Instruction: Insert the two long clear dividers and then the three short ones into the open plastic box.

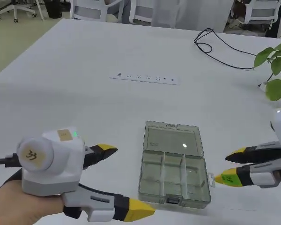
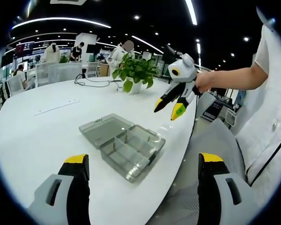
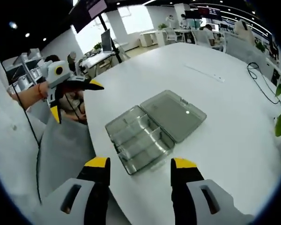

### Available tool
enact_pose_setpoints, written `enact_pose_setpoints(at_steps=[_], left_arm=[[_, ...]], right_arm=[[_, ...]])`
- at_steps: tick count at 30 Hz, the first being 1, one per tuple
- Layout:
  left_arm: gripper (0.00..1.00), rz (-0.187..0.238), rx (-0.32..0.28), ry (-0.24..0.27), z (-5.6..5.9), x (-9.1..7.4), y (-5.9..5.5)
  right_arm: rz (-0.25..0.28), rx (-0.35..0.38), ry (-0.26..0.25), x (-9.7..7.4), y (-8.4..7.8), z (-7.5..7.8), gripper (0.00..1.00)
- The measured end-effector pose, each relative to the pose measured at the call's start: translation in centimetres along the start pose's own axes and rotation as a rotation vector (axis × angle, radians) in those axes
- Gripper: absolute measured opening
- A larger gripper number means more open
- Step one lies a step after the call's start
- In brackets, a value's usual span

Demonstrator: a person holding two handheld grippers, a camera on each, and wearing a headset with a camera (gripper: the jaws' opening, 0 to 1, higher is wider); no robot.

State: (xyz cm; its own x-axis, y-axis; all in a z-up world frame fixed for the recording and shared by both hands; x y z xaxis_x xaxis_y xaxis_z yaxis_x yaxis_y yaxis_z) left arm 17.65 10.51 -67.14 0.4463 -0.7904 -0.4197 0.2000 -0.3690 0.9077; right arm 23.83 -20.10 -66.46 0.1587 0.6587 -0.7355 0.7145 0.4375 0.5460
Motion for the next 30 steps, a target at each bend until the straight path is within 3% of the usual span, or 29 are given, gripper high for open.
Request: enact_pose_setpoints(at_steps=[10, 18, 30], left_arm=[[1.0, -0.006, -0.006, -0.018, -0.2, 0.1, -0.3], [1.0, -0.011, -0.016, -0.03, -0.3, 0.2, -0.6], [1.0, -0.012, -0.02, -0.038, -0.6, 0.2, -0.6]], right_arm=[[-0.16, -0.264, 0.016, 1.6, -1.9, 2.2, 0.63], [-0.282, -0.462, 0.023, 3.5, -2.8, 3.2, 0.57], [-0.408, -0.566, 0.017, 6.1, -4.0, 5.6, 0.49]])
Point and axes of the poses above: the centre of the closed fingertips' face, and the gripper's own axes: x roughly forward along the fingers, z roughly to its right, y roughly out of its top, the point moved 10 cm from there along -x, roughly backward along the fingers, and after that the axes turned 15 degrees about x, right-handed, at the moved point
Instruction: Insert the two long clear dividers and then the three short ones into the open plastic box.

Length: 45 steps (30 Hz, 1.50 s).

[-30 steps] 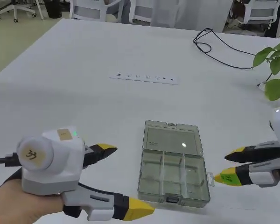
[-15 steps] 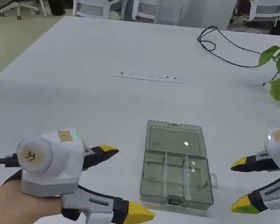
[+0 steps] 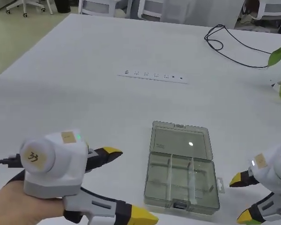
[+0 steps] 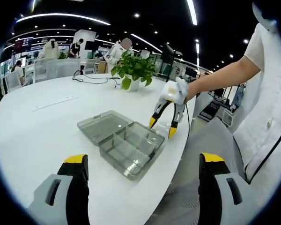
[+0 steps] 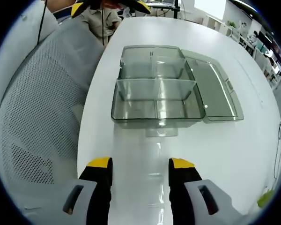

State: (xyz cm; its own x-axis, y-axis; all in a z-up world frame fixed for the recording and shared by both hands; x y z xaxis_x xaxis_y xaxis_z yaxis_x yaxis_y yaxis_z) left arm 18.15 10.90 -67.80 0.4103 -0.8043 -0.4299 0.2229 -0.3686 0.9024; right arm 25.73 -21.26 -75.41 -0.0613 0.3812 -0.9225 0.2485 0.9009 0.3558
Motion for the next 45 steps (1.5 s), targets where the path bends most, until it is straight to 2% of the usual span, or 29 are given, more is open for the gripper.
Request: enact_pose_setpoints(at_steps=[9, 12, 13, 18, 23, 36, 45], left_arm=[[1.0, -0.002, -0.004, -0.006, 0.1, 0.1, -0.2], [1.0, 0.004, -0.008, -0.004, 0.0, 0.1, -0.2], [1.0, 0.003, -0.007, -0.003, -0.1, 0.1, -0.2], [1.0, 0.006, -0.006, -0.003, -0.2, 0.2, -0.2], [1.0, 0.007, -0.005, -0.006, -0.1, 0.2, -0.2], [1.0, 0.007, -0.001, -0.006, 0.0, 0.1, -0.2], [1.0, 0.01, 0.009, -0.014, 0.0, 0.1, 0.0]], right_arm=[[-0.061, -0.063, -0.034, 0.8, -0.1, 0.1, 0.44], [-0.059, -0.077, -0.048, 0.8, 0.0, 0.2, 0.42], [-0.062, -0.105, -0.059, 0.8, 0.0, 0.2, 0.41], [-0.072, -0.108, -0.054, 0.8, 0.0, -0.2, 0.37], [-0.075, -0.103, -0.056, 0.8, 0.1, -0.2, 0.33], [-0.081, -0.084, -0.071, 0.7, 0.1, -0.5, 0.33], [-0.04, -0.012, -0.115, -0.4, -0.1, -0.5, 0.33]])
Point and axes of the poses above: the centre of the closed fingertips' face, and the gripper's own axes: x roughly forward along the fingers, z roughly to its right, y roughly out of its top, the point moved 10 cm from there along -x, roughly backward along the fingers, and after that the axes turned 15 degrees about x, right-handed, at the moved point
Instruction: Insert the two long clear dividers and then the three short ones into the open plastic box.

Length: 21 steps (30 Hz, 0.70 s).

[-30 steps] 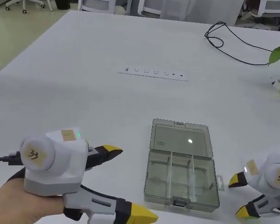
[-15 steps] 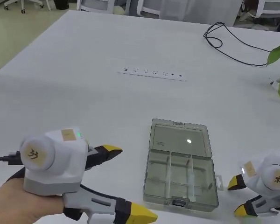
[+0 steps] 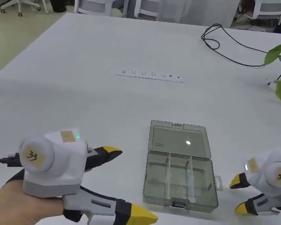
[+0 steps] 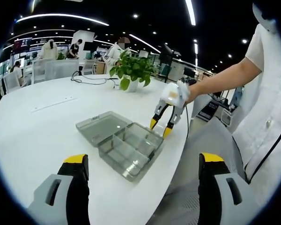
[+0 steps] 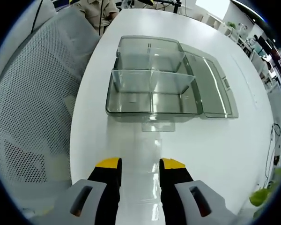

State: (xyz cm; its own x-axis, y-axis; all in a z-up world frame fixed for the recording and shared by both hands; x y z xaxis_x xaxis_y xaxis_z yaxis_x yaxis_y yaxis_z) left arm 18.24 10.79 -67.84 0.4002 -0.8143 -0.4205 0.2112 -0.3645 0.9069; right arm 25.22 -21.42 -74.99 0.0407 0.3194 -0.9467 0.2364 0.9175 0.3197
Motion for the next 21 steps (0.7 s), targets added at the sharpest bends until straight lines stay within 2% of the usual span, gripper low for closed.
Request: enact_pose_setpoints(at_steps=[4, 12, 21], left_arm=[[1.0, 0.0, 0.004, -0.002, 0.0, 0.1, 0.1], [0.99, 0.005, 0.005, -0.008, -0.2, 0.5, 0.8], [0.97, 0.021, -0.016, -0.005, -0.7, 1.1, 1.7]], right_arm=[[0.013, 0.023, -0.025, -0.6, -0.4, 0.0, 0.33], [0.073, 0.062, -0.086, -3.3, -0.3, -0.1, 0.33], [0.151, 0.072, -0.142, -6.5, 1.0, -0.7, 0.33]])
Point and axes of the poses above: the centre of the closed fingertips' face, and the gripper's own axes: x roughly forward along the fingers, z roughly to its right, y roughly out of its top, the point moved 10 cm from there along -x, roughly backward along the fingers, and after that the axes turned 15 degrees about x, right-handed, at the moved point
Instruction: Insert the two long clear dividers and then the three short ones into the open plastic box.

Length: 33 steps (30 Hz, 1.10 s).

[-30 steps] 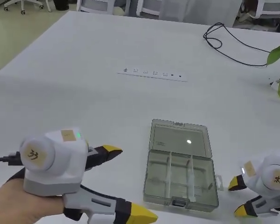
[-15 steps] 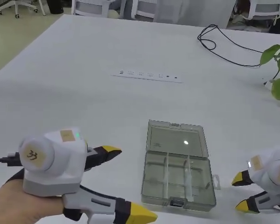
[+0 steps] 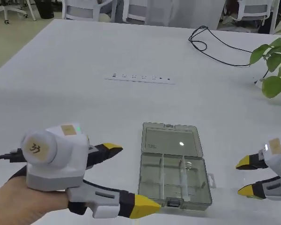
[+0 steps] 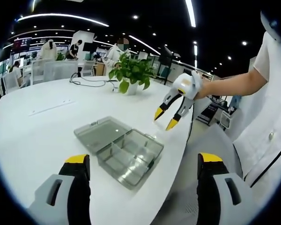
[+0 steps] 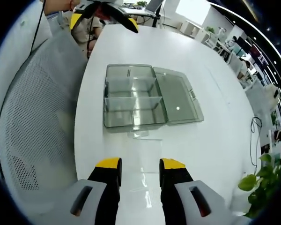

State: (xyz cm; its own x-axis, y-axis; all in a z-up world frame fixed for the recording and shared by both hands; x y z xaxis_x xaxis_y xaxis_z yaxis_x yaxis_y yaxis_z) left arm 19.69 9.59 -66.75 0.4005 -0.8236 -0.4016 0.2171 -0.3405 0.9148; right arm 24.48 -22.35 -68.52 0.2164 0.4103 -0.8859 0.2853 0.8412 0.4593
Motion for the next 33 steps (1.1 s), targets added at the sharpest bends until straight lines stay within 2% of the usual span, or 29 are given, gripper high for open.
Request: enact_pose_setpoints(at_steps=[8, 11, 13, 15, 18, 20, 23, 29, 33], left_arm=[[0.91, 0.038, -0.063, -0.009, -0.2, 1.0, 1.5], [0.88, 0.063, -0.103, -0.02, -0.1, 1.7, 2.2], [0.86, 0.073, -0.15, -0.037, 0.0, 2.1, 2.6], [0.83, 0.093, -0.163, -0.045, 0.1, 2.6, 2.9], [0.79, 0.101, -0.225, -0.069, 0.3, 3.2, 3.3], [0.77, 0.113, -0.233, -0.066, 0.4, 3.6, 3.6], [0.72, 0.104, -0.278, -0.087, 0.6, 4.1, 3.8], [0.59, 0.119, -0.39, -0.123, 1.1, 5.1, 4.3], [0.5, 0.116, -0.429, -0.145, 1.4, 5.9, 4.4]], right_arm=[[0.056, -0.031, -0.024, -1.7, 2.4, -1.0, 0.33], [0.074, -0.049, -0.029, -2.2, 3.4, -1.4, 0.33], [0.085, -0.055, -0.032, -2.5, 4.1, -1.6, 0.33], [0.099, -0.061, -0.034, -2.7, 4.8, -1.8, 0.33], [0.113, -0.081, -0.039, -3.1, 5.8, -2.2, 0.33], [0.12, -0.091, -0.041, -3.2, 6.3, -2.5, 0.33], [0.129, -0.104, -0.042, -3.5, 7.0, -2.9, 0.33], [0.145, -0.13, -0.037, -3.9, 8.3, -3.8, 0.33], [0.153, -0.15, -0.036, -4.0, 9.1, -4.3, 0.33]])
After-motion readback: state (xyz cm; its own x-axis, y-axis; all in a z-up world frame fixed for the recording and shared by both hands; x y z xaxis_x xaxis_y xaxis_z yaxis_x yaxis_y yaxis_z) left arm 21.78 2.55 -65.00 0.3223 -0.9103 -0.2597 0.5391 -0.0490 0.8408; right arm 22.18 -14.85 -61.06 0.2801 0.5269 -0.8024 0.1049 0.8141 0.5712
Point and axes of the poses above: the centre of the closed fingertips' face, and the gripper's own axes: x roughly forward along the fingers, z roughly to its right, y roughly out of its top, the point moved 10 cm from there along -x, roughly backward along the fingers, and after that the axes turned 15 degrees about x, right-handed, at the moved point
